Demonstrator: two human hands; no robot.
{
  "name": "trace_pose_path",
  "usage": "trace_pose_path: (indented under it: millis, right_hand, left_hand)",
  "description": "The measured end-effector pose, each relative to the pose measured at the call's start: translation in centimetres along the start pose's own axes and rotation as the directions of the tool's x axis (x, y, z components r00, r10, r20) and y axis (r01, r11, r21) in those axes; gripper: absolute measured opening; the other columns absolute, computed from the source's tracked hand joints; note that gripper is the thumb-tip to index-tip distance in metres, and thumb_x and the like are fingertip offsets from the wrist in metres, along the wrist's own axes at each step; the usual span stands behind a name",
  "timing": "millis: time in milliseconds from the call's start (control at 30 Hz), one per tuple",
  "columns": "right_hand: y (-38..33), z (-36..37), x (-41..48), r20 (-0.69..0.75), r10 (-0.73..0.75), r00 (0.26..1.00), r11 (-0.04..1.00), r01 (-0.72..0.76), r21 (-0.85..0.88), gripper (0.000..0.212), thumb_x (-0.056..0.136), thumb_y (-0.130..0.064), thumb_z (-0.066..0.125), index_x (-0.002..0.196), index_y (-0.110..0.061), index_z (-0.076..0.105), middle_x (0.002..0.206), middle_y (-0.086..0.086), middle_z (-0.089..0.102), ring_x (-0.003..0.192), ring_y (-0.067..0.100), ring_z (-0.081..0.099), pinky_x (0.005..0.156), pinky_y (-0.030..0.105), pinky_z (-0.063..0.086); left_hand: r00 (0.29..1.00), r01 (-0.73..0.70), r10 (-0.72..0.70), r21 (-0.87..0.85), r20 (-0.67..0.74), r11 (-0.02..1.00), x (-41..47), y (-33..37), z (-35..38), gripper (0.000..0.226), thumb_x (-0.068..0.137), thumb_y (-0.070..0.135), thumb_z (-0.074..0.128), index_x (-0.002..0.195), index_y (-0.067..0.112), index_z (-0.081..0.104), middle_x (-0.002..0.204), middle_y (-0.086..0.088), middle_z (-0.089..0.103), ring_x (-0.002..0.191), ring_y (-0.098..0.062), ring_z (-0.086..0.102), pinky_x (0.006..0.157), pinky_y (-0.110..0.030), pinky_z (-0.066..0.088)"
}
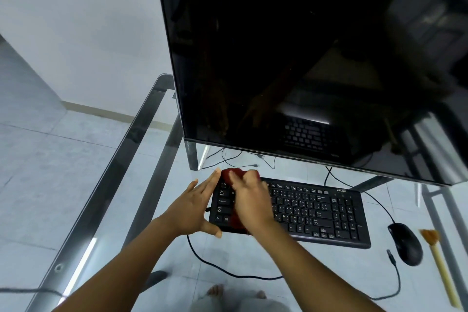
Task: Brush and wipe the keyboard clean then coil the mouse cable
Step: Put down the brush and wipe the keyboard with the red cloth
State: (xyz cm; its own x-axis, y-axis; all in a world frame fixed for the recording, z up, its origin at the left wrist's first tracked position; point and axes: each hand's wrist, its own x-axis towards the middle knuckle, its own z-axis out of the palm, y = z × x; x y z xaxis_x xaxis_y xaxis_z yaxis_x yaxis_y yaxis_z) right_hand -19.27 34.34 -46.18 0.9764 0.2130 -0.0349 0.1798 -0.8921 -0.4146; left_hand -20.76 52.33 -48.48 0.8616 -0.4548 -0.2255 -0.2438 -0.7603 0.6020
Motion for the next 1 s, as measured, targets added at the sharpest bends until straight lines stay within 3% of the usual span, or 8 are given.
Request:
trace_pose_path:
  millis: [100, 267, 400, 467, 533, 700, 900, 1000]
  right_hand:
    - [-1.0, 0.1, -1.3, 0.083, -0.232, 0.969, 0.973, 0.232, 0.016, 0.045, 0.093, -0.017, 0.051, 0.137, -0.026, 0.047, 0.115, 0.007, 0.05, 0.102, 0.028, 0.048, 0.084, 0.036, 0.043]
    - [2.2, -2.3, 0.8, -0.048, 0.213, 0.976, 0.977, -0.213, 0.017, 0.034, 0.098, -0.028, 0.05, 0.132, -0.024, 0.052, 0.109, 0.005, 0.053, 0.093, 0.029, 0.053, 0.082, 0.036, 0.049]
    - [-0.4, -1.8, -3.9, 0.232, -0.202, 0.952, 0.979, 0.186, 0.088, 0.056, 0.093, -0.013, 0.056, 0.14, -0.035, 0.035, 0.124, 0.013, 0.046, 0.105, 0.033, 0.051, 0.083, 0.042, 0.046]
    - [2.4, -3.1, -3.4, 0.175, -0.105, 0.979, 0.995, 0.103, 0.02, 0.039, 0.101, -0.029, 0.046, 0.127, -0.056, 0.037, 0.106, 0.002, 0.045, 0.094, 0.024, 0.047, 0.074, 0.032, 0.046]
    - [5.6, -3.7, -2.0, -0.003, 0.11, 0.994, 0.989, -0.11, -0.101, 0.033, 0.102, -0.032, 0.043, 0.134, -0.042, 0.048, 0.094, -0.006, 0.038, 0.087, 0.015, 0.039, 0.069, 0.022, 0.039]
    - [6.2, -2.7, -1.8, -0.157, 0.204, 0.966, 0.956, -0.231, -0.18, 0.04, 0.097, -0.029, 0.054, 0.137, -0.03, 0.052, 0.12, 0.007, 0.048, 0.108, 0.027, 0.045, 0.09, 0.041, 0.041]
    - [6.6, -2.1, -4.1, -0.014, -0.095, 0.995, 0.973, 0.09, -0.211, 0.055, 0.081, -0.031, 0.071, 0.132, -0.033, 0.052, 0.113, 0.003, 0.053, 0.097, 0.025, 0.053, 0.078, 0.034, 0.043]
    - [9.6, -3.9, -2.5, -0.204, 0.191, 0.96, 0.968, -0.219, -0.126, 0.037, 0.095, -0.03, 0.055, 0.132, -0.029, 0.056, 0.11, 0.005, 0.051, 0.1, 0.027, 0.049, 0.083, 0.035, 0.043]
  left_hand:
    - [1.0, 0.028, -0.028, -0.011, 0.014, 1.0, -0.1, 0.3, -0.2, 0.147, 0.051, 0.071, 0.078, 0.151, 0.027, -0.02, 0.16, 0.006, 0.011, 0.147, -0.009, 0.01, 0.117, -0.025, -0.008]
    - [1.0, 0.015, -0.015, 0.028, 0.013, 1.0, 0.1, -0.2, 0.0, 0.145, 0.053, 0.074, 0.075, 0.15, 0.028, -0.023, 0.162, 0.008, 0.004, 0.148, -0.006, 0.009, 0.119, -0.03, -0.004]
    - [1.0, -0.003, 0.002, 0.114, 0.007, 0.994, 0.1, -0.1, 0.0, 0.146, 0.05, 0.083, 0.065, 0.149, 0.026, -0.025, 0.162, 0.008, -0.003, 0.148, -0.007, 0.008, 0.119, -0.029, -0.003]
    - [1.0, 0.004, -0.004, 0.134, 0.002, 0.991, 0.1, 0.0, -0.1, 0.146, 0.052, 0.08, 0.068, 0.15, 0.024, -0.024, 0.162, 0.007, -0.007, 0.148, -0.008, 0.004, 0.119, -0.032, -0.003]
    - [1.0, 0.022, -0.022, 0.197, -0.002, 0.98, 0.2, 0.5, -0.2, 0.145, 0.055, 0.077, 0.07, 0.15, 0.02, -0.023, 0.161, 0.006, -0.013, 0.149, -0.011, -0.005, 0.119, -0.038, -0.005]
    - [0.999, 0.0, 0.01, 0.266, -0.036, 0.964, 1.2, 4.0, -0.1, 0.136, 0.054, 0.097, 0.027, 0.149, 0.014, -0.022, 0.155, 0.003, -0.028, 0.143, -0.015, -0.028, 0.119, -0.045, -0.011]
    - [1.0, -0.028, 0.03, 0.342, 0.0, 0.939, 3.1, 6.0, 2.7, 0.124, 0.062, 0.093, 0.0, 0.152, 0.008, -0.009, 0.158, -0.004, -0.02, 0.145, -0.02, -0.022, 0.119, -0.045, -0.009]
    - [0.999, -0.039, 0.042, 0.409, 0.002, 0.912, 2.9, 5.4, 3.3, 0.116, 0.075, 0.09, 0.009, 0.152, 0.003, 0.02, 0.161, -0.011, 0.013, 0.148, -0.025, 0.005, 0.12, -0.052, 0.012]
